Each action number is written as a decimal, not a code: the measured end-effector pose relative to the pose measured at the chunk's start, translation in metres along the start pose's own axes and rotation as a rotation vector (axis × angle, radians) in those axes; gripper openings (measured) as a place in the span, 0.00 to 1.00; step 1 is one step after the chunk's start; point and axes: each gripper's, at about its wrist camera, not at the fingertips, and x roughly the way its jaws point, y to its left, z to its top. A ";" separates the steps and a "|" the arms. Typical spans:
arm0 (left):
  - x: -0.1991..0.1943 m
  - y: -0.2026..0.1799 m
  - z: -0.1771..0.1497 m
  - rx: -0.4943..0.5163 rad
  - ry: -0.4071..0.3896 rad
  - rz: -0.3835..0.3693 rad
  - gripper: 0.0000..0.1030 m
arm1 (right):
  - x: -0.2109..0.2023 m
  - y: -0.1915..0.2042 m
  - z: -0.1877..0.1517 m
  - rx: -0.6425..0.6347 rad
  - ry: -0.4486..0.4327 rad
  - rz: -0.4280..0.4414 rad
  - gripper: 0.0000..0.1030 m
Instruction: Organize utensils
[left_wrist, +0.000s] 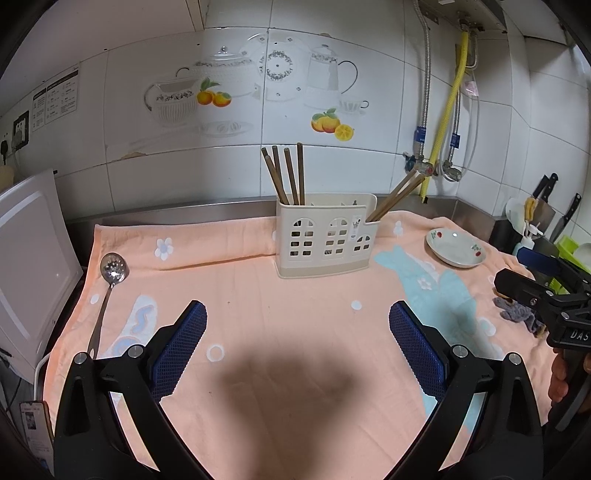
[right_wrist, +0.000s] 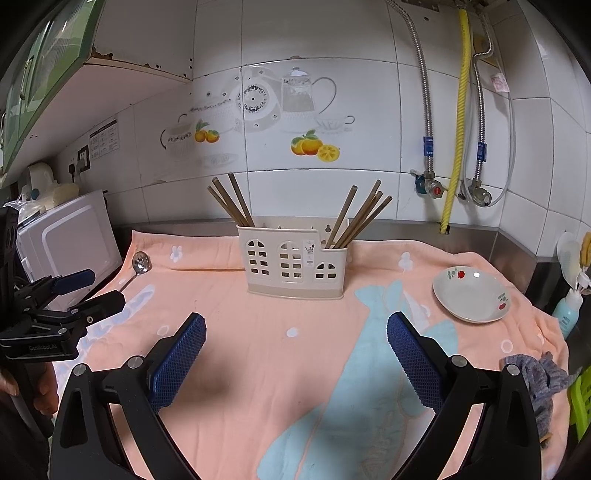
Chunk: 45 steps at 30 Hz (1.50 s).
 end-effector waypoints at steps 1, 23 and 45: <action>0.000 0.000 0.000 0.000 0.000 0.001 0.95 | 0.000 0.000 0.000 0.000 0.000 0.001 0.92; 0.002 0.000 -0.003 -0.005 0.007 0.007 0.95 | 0.000 0.001 -0.002 0.002 0.003 0.001 0.92; 0.002 0.001 -0.004 -0.008 0.007 0.011 0.95 | 0.002 0.001 -0.004 0.004 0.008 0.007 0.93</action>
